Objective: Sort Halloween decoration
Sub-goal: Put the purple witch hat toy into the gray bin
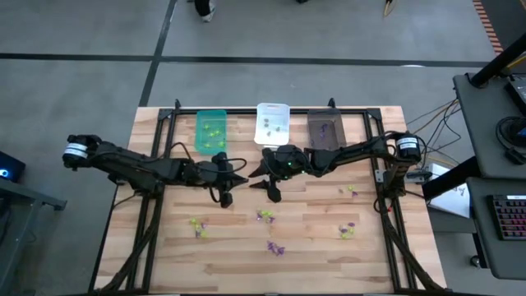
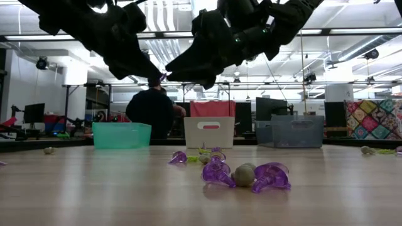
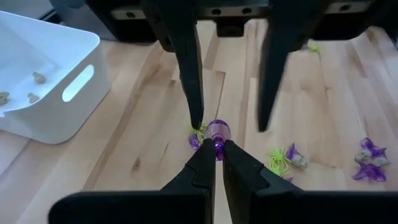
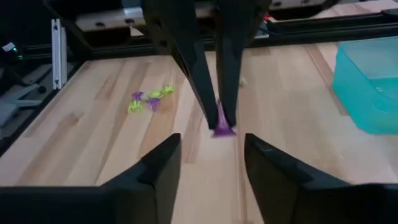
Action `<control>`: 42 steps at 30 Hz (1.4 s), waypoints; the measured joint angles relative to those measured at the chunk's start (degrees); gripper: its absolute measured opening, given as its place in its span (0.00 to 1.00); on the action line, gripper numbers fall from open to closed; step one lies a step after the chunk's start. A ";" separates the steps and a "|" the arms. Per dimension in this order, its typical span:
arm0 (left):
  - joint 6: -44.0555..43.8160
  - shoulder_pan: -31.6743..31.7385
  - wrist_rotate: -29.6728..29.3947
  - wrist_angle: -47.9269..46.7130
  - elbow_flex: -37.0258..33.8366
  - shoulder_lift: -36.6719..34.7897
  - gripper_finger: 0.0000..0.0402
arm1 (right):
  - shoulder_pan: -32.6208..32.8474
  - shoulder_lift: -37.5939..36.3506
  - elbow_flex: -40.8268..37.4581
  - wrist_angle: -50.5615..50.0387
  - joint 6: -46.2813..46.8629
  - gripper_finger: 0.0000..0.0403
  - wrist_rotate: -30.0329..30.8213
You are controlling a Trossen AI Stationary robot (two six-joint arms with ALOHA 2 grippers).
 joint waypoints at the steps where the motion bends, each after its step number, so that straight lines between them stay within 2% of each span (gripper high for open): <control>1: 0.12 0.00 -0.01 0.21 0.00 0.36 0.00 | 0.09 0.00 0.16 0.03 0.02 0.44 0.00; 6: 0.16 -0.02 0.01 2.12 0.00 1.06 0.00 | 0.09 0.00 0.22 -0.08 1.05 0.49 0.02; 12: 0.16 -0.04 0.44 4.33 0.00 1.10 0.00 | 0.09 0.00 0.22 0.09 0.74 0.47 0.04; 22: 0.16 -0.04 0.46 4.22 0.00 1.28 0.00 | 0.09 0.00 0.22 0.28 0.74 0.33 0.04; 36: 0.14 -0.09 0.48 3.37 -0.15 1.47 0.00 | 0.07 0.00 0.22 0.27 0.92 0.05 -0.17; 42: 0.12 -0.09 0.48 3.59 -0.17 1.47 0.00 | 0.07 -0.02 0.22 0.37 1.45 0.03 -0.14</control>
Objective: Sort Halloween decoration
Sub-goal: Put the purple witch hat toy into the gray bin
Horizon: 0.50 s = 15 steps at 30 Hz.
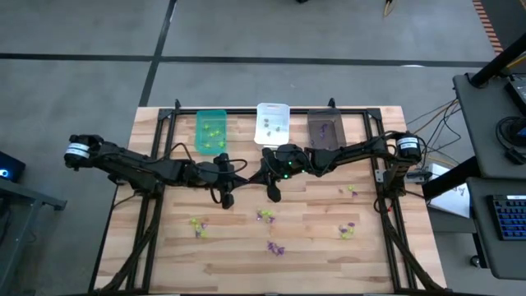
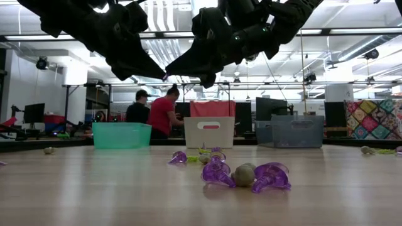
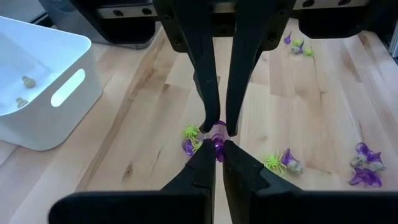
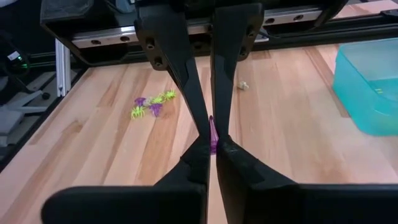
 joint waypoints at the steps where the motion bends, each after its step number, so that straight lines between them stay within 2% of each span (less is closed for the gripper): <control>1: 0.00 0.00 0.00 0.02 0.00 0.00 0.00 | 0.00 0.00 0.00 0.00 0.06 0.03 0.01; 15: 0.22 0.04 -0.02 0.02 0.05 0.00 0.00 | -0.49 -0.49 0.00 -0.83 2.06 0.03 0.21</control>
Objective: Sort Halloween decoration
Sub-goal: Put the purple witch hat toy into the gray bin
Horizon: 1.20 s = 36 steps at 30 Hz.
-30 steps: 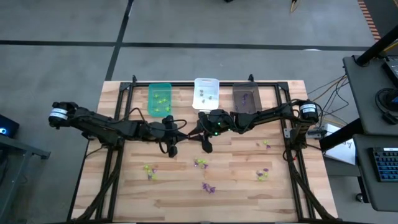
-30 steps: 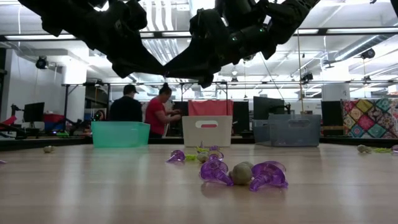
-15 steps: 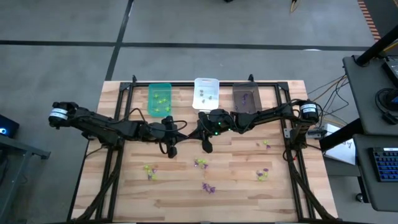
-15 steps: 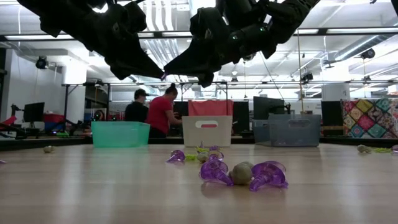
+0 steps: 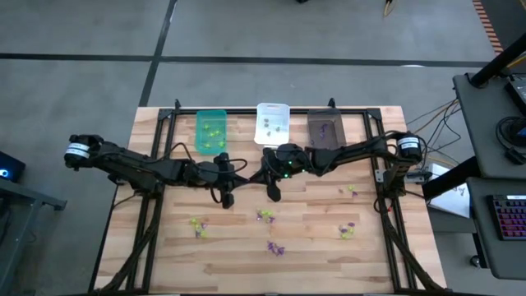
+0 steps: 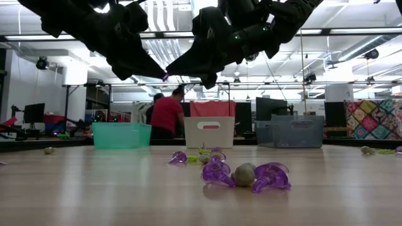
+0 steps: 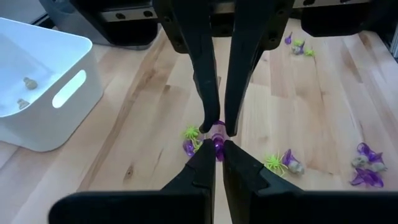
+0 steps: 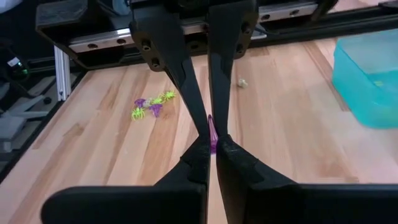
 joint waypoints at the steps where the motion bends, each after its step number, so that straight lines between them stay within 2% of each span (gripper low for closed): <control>1: 0.00 0.01 -0.02 0.10 0.06 0.00 0.00 | -0.13 -0.40 0.00 -0.63 0.33 0.03 0.02; 6: 0.31 0.02 -0.29 1.15 0.24 -0.06 0.00 | -0.84 -4.12 0.11 -9.98 0.90 0.03 0.50; 9: 1.82 0.00 -0.41 2.91 0.24 -0.07 0.00 | -0.95 -7.49 0.00 -18.13 -0.26 0.03 4.25; 13: 5.46 0.00 -0.46 10.32 0.24 0.67 0.00 | -0.91 -13.03 0.02 -28.99 -2.54 0.03 11.07; 16: 8.05 0.00 1.40 16.61 0.24 2.42 0.00 | -0.38 -16.14 -0.90 -31.63 -4.19 0.03 12.18; 18: 8.59 0.00 1.95 19.51 0.24 3.60 0.00 | 0.97 -18.01 -2.76 -28.82 -6.15 0.03 12.22; 22: 7.90 -0.09 3.97 24.06 0.24 6.68 0.00 | 5.31 -20.04 -10.46 -11.84 -11.11 0.03 12.31; 24: 6.47 -0.11 5.53 27.51 0.22 8.42 0.00 | 7.62 -20.02 -14.50 -2.16 -13.73 0.03 14.94; 27: 3.21 -0.20 7.28 32.61 0.20 10.41 0.00 | 10.75 -19.55 -18.26 8.58 -18.92 0.03 21.95; 30: -2.09 -0.16 7.69 35.16 0.20 11.26 0.00 | 13.57 -19.54 -19.06 10.97 -25.80 0.03 27.47; 36: -13.33 0.14 10.43 36.19 0.17 10.20 0.00 | 17.35 -20.67 -17.37 11.32 -38.22 0.04 31.38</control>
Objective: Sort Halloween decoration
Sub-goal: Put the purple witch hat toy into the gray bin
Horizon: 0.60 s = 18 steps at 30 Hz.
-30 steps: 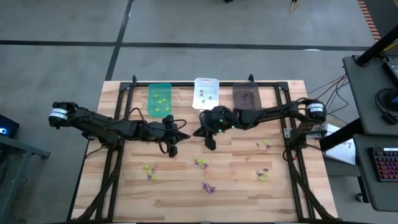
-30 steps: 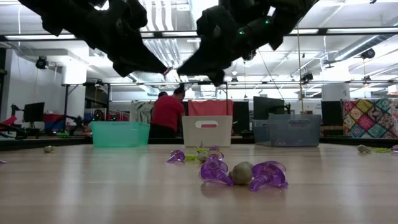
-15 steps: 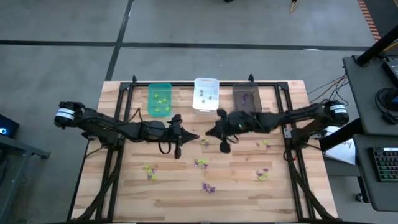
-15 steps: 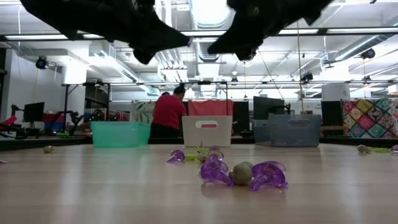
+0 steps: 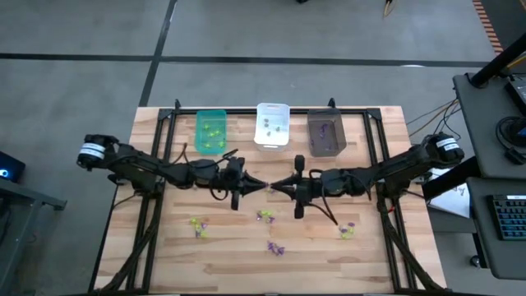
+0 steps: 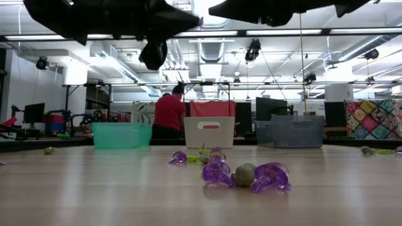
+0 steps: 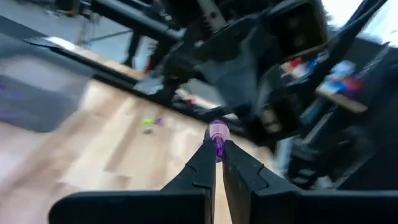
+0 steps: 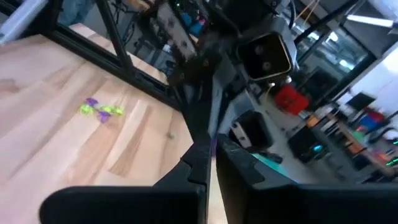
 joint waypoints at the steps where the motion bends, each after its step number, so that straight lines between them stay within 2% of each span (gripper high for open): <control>1: -1.25 -0.02 0.35 0.70 0.00 -0.23 0.00 | 0.17 0.00 0.29 -0.08 -1.02 0.05 0.18; 5: -3.71 -0.04 1.32 1.60 -0.02 -0.66 0.00 | 0.27 0.04 1.08 -0.85 -0.21 0.14 0.18; 13: -4.07 -0.01 1.14 2.26 -0.02 -0.74 0.00 | 0.27 0.28 1.46 -1.25 1.60 0.37 0.20; 18: -3.98 -0.01 -0.21 3.29 -0.04 -0.68 0.00 | -0.12 1.65 1.46 0.91 0.84 0.46 0.17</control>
